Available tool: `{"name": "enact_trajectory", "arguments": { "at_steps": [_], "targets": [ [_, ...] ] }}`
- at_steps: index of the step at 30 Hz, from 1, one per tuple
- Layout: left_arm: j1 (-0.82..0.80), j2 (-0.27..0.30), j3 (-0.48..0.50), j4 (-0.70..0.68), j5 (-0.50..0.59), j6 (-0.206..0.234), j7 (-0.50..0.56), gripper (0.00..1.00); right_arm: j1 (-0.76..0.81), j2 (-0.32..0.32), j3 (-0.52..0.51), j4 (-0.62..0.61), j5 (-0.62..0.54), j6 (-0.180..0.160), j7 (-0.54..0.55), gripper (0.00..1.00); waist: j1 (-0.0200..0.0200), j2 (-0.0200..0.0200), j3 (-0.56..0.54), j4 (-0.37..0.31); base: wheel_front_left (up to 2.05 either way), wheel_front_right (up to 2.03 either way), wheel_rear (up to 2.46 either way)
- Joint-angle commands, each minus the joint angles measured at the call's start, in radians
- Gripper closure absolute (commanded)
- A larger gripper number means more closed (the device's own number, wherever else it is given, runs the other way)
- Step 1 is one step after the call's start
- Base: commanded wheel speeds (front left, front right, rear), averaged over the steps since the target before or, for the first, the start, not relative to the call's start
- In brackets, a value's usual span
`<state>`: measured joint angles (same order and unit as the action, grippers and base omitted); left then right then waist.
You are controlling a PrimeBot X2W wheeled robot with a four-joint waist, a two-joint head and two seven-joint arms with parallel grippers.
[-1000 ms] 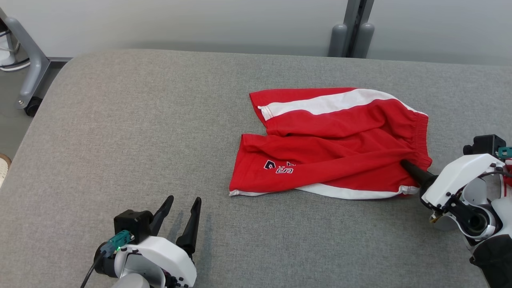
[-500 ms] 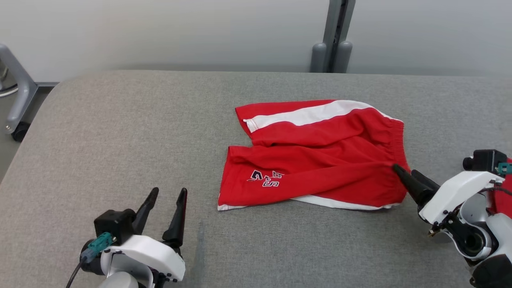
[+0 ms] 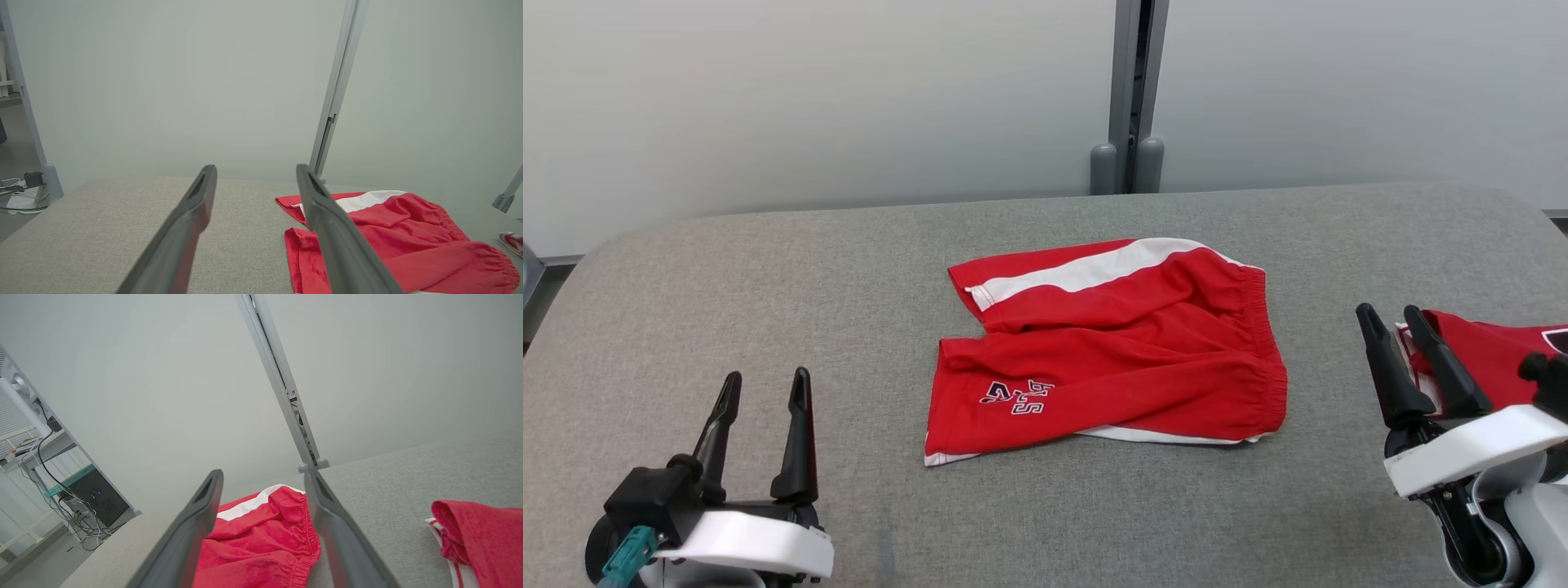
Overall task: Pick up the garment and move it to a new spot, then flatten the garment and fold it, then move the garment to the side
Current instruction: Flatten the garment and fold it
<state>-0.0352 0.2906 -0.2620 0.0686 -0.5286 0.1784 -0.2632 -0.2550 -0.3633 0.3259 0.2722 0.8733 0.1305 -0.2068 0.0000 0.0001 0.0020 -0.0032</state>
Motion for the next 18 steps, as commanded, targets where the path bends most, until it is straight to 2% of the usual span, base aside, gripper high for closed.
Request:
{"name": "enact_trajectory", "arguments": {
  "at_steps": [1,8,18],
  "targets": [
    [0.012,0.000,0.008,-0.004,0.007,0.000,-0.001,0.00,0.013,0.005,-0.006,-0.008,-0.010,0.001,-0.010,0.00,0.0000,-0.0001,-0.004,-0.005,0.00,0.00,0.00],
    [0.071,-0.035,0.084,-0.030,0.054,-0.012,-0.001,0.00,0.133,0.057,-0.086,-0.081,-0.168,0.001,-0.054,0.00,0.0000,-0.0001,-0.012,-0.008,0.00,0.00,0.00],
    [0.122,-0.131,0.155,-0.004,0.115,-0.074,-0.001,0.00,0.217,0.133,-0.157,-0.049,-0.371,0.001,-0.060,0.00,0.0000,-0.0001,-0.009,-0.010,0.00,0.00,0.00]
  ]
}}
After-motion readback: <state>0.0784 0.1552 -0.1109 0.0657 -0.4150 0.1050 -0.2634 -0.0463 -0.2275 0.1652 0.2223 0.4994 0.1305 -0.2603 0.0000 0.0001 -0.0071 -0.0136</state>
